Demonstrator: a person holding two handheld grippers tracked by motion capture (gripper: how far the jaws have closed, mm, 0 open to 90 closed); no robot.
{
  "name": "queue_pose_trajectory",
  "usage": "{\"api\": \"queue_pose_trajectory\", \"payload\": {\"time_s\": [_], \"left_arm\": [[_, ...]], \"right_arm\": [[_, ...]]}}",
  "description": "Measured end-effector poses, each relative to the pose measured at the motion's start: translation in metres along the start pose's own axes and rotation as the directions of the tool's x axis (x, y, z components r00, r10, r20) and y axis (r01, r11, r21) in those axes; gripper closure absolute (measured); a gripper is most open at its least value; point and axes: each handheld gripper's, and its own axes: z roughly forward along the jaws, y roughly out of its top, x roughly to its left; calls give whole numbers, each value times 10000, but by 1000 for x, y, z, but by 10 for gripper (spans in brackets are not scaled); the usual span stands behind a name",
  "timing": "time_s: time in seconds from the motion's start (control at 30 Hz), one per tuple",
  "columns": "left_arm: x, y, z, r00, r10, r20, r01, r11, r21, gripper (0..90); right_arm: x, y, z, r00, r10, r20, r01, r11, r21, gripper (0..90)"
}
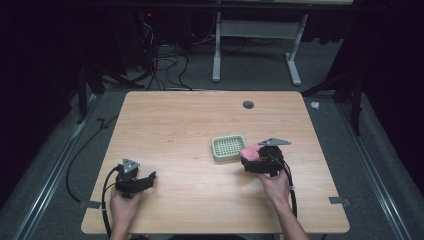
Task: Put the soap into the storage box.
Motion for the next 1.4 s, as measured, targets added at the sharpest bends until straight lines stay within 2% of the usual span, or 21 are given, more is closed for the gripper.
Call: {"api": "queue_pose_trajectory", "payload": {"time_s": [0.3,0.7,1.0,1.4], "left_arm": [[0,0,0,10000,9,-20,-9,10000,-8,259],[-1,0,0,10000,44,-41,-44,10000,14,261],[-1,0,0,9999,112,-29,-112,9999,31,258],[-1,0,0,10000,99,-11,-99,10000,-3,258]], "right_arm": [[10,13,13,9996,-176,-217,178,9998,113,139],[20,28,28,9990,-147,-428,157,9996,247,139],[27,39,41,9991,-147,-392,160,9994,323,139],[34,47,59,9996,-67,-265,85,9975,704,139]]}}
